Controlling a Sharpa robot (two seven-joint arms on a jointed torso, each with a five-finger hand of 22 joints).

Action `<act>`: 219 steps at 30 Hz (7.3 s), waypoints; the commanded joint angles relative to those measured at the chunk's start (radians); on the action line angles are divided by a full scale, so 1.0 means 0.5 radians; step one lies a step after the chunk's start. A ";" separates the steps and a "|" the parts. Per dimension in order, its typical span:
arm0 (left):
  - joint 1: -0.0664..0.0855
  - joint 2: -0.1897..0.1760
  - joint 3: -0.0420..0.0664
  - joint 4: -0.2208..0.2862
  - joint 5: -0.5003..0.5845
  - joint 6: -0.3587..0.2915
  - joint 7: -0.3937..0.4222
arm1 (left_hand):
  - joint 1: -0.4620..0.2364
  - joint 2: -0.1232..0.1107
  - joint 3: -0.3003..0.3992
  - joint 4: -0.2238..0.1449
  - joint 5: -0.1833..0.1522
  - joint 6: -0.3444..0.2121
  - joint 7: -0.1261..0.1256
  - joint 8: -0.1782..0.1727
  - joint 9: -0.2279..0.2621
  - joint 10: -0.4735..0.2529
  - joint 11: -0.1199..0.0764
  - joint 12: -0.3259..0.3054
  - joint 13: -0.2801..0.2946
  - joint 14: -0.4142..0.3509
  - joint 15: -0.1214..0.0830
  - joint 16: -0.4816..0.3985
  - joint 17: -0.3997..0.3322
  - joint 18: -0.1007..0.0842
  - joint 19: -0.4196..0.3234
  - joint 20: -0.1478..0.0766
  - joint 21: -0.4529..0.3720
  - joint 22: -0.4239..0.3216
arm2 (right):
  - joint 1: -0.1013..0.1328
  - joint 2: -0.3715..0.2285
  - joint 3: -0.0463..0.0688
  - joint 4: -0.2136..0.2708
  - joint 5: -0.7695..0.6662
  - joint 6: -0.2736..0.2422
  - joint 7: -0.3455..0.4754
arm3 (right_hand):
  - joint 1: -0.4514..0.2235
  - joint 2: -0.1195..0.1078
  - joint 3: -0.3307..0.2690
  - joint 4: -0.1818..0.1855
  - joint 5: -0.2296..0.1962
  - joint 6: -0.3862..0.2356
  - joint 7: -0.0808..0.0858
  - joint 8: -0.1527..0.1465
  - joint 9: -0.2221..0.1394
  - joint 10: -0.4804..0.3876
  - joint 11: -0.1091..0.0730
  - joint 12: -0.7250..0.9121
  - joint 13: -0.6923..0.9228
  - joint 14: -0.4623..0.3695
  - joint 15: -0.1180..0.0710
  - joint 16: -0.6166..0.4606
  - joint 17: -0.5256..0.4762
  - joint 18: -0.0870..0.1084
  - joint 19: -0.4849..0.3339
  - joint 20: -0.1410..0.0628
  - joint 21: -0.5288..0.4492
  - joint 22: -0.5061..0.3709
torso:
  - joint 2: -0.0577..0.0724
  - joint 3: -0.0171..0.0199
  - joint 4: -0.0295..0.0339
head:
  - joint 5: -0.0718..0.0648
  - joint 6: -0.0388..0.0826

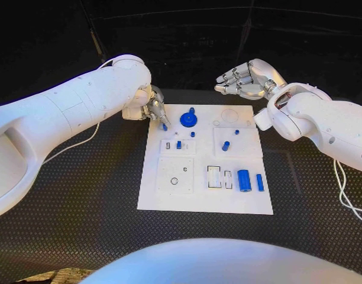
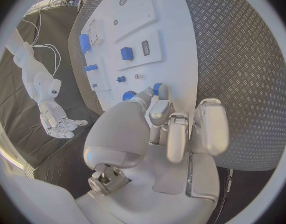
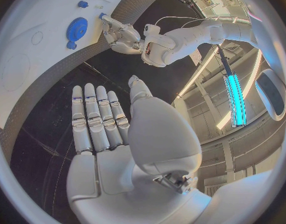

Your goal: Assemble the parts on the task board

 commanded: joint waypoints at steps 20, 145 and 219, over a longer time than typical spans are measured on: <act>0.015 -0.336 -0.056 0.481 0.385 -0.289 0.028 | -0.328 -0.153 0.818 -0.325 0.004 -0.079 -0.008 0.190 0.200 0.037 -0.012 -0.001 0.003 0.211 -0.012 0.006 0.527 0.019 0.000 -0.007 -0.021 0.103 | 0.003 -0.008 -0.002 -0.008 0.007 0.020 0.004 | -0.011 0.014 -0.005 -0.002 0.013 0.016 0.016 -0.010 0.002 -0.001 0.004 0.009 -0.003 0.003 -0.002 -0.009 -0.003 0.010 0.015 0.005 -0.008 -0.003 | -0.004 -0.0001 0.005 | 0.006 0.000; -0.145 -0.582 -0.251 1.087 -0.128 -0.623 0.009 | -0.456 -0.249 0.924 -0.338 0.014 -0.026 -0.045 0.301 0.254 0.076 -0.041 0.019 0.022 0.211 -0.034 0.006 0.527 0.012 0.023 -0.026 0.005 0.136 | -0.020 -0.006 -0.006 -0.024 0.016 0.052 0.014 | -0.012 0.016 -0.005 -0.001 0.017 0.017 0.016 -0.011 0.001 -0.001 0.004 0.010 -0.003 0.003 -0.003 -0.009 -0.005 0.010 0.018 0.005 -0.014 -0.003 | 0.003 0.0002 -0.002 | 0.027 0.000; -0.207 -0.397 -0.254 0.897 -0.957 -1.497 1.087 | 0.403 -0.314 -0.242 0.094 -0.026 -0.117 0.134 -0.386 -0.909 -0.859 0.189 -1.582 -1.835 -0.165 0.119 -0.822 -0.662 0.215 -0.274 0.103 -1.355 -0.886 | -0.028 0.007 -0.007 -0.029 0.019 0.053 0.014 | -0.013 0.017 -0.005 -0.001 0.018 0.016 0.016 -0.012 0.001 -0.002 0.004 0.011 -0.003 0.003 -0.002 -0.009 -0.007 0.010 0.020 0.005 -0.018 -0.003 | 0.003 0.0005 -0.001 | -0.042 0.000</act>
